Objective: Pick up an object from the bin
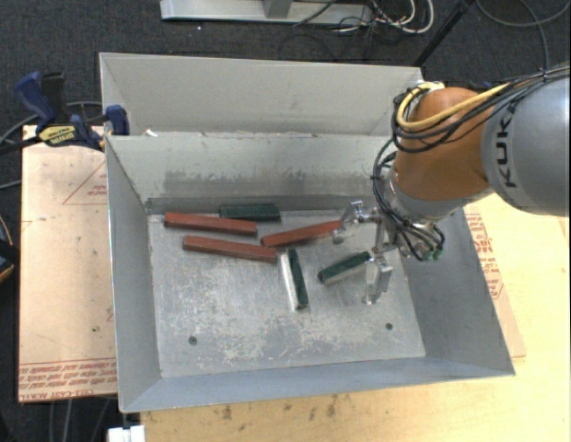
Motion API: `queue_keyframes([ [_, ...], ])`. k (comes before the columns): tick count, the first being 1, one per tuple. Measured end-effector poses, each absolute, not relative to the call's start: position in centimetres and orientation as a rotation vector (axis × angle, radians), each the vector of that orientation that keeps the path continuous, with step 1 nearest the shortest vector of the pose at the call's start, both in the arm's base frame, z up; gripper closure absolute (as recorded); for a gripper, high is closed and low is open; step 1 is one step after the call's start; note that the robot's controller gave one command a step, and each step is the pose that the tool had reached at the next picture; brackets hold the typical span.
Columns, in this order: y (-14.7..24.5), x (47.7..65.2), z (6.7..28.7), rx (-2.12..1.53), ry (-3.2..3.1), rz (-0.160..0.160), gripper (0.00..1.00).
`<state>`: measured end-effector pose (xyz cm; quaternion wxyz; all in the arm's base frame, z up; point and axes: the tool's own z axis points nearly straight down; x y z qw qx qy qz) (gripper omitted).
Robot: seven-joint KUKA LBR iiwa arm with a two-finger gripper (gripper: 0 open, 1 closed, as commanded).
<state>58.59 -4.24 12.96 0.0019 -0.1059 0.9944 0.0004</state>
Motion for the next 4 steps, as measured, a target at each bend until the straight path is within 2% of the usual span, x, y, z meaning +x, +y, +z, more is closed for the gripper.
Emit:
queue_keyframes([
  [1, -4.5, 59.0, 9.9, -0.381, 3.110, -0.001, 0.00],
  [2, -5.2, 58.7, 7.6, -0.406, 3.093, 0.000, 1.00],
  [4, -5.2, 58.6, 8.0, -0.407, 3.100, 0.001, 1.00],
])
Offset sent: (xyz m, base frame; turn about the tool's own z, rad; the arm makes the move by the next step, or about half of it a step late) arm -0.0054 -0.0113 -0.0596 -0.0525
